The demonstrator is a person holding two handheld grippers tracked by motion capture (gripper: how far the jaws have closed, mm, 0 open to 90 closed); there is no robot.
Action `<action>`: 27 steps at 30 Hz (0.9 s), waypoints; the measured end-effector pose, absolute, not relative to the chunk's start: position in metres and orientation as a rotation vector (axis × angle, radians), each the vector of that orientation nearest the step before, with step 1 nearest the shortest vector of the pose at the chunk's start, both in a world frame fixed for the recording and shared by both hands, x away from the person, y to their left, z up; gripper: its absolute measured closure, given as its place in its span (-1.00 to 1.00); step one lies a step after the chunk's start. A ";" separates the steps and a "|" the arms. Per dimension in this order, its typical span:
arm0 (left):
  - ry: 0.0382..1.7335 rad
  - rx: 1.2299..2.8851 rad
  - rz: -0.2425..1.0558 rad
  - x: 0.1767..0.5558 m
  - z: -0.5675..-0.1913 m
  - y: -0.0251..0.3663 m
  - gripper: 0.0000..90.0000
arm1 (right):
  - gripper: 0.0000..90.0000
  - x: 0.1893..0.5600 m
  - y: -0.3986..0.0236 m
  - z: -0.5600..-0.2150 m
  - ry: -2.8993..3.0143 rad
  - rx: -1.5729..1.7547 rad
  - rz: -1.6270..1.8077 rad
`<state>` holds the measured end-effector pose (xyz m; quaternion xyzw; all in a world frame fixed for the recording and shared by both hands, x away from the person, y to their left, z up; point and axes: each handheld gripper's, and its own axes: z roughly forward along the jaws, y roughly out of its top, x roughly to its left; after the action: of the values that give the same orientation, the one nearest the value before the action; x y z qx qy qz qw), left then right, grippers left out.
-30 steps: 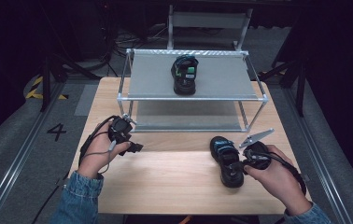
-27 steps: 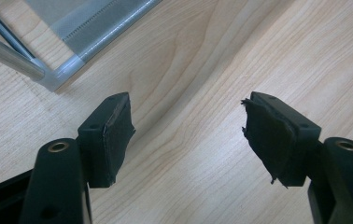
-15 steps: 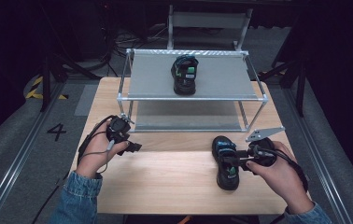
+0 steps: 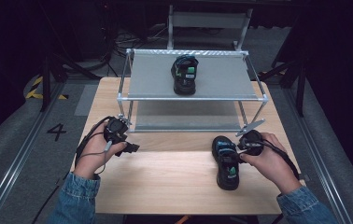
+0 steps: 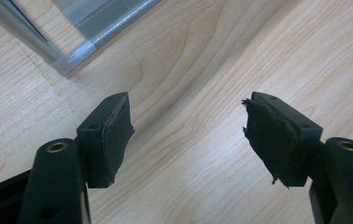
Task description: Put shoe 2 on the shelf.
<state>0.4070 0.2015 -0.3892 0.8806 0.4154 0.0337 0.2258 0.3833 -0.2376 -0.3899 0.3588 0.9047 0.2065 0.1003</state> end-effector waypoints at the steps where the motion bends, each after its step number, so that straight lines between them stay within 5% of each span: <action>1: 1.145 2.428 0.093 0.407 -0.389 0.202 -0.29 | 0.18 0.384 -0.236 -0.391 2.684 1.053 0.605; 3: 1.151 2.428 0.092 0.406 -0.390 0.204 -0.29 | 0.26 0.385 -0.235 -0.392 2.691 1.051 0.604; 4: 1.167 2.420 0.094 0.404 -0.391 0.208 -0.29 | 0.47 0.386 -0.232 -0.392 2.709 1.044 0.598; 8: 1.186 2.411 0.092 0.401 -0.393 0.212 -0.29 | 0.59 0.385 -0.230 -0.389 2.709 1.054 0.596; 27: 1.256 2.379 0.105 0.388 -0.396 0.234 -0.29 | 0.60 0.388 -0.223 -0.324 2.727 0.987 0.762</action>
<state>0.3878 0.2342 -0.3956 0.8615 0.4547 0.0379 0.2226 0.3881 -0.2229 -0.3238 0.3284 0.9071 0.2534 0.0714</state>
